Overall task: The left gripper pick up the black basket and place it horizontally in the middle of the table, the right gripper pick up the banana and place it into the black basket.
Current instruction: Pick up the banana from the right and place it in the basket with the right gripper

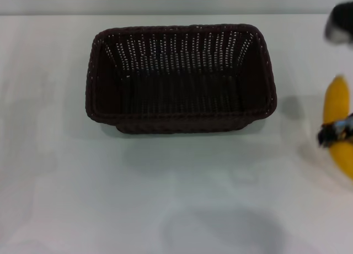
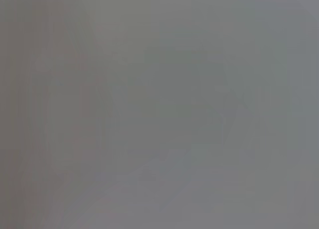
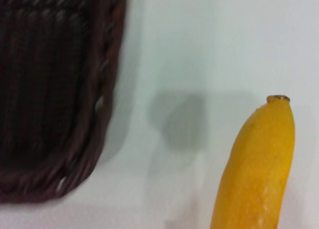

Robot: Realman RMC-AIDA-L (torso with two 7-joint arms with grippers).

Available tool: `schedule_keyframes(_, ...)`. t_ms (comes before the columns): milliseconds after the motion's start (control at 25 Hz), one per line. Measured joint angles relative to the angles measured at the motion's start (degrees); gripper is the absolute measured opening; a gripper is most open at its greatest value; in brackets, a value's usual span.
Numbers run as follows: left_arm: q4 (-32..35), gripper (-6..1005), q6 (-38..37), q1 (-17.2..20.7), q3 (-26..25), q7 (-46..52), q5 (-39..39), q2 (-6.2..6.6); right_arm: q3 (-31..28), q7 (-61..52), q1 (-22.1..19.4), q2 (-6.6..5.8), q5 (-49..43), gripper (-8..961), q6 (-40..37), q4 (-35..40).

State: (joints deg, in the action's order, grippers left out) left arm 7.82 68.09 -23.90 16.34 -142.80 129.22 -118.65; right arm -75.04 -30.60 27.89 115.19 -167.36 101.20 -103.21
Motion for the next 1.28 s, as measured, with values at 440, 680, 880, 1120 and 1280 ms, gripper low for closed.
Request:
schedule_keyframes(440,0.2,768,0.3,-0.1,0.3,0.5,-0.2,-0.09,-6.3,18.0,5.5,0.19,-0.8,489,-17.2,-3.9)
schedule_keyframes(680,0.9,769,0.4,-0.4,0.7,0.5,-1.6,-0.22,-5.4,36.7,4.8,0.31,10.8,492,-35.1,-0.5)
schedule_keyframes(880,0.5,770,0.4,-0.2,0.7,0.5,-1.8,-0.32,-6.3,53.4,4.1,0.20,27.4,495,-46.0,11.6)
schedule_keyframes(1120,0.3,770,0.4,-0.1,0.7,0.5,-2.3,-0.40,-5.9,69.9,4.8,0.42,37.8,499,-48.9,21.8)
schedule_keyframes(1280,0.2,771,0.4,0.0,0.7,0.5,-2.4,-0.47,-6.1,72.1,4.1,0.40,39.0,548,-49.3,21.9)
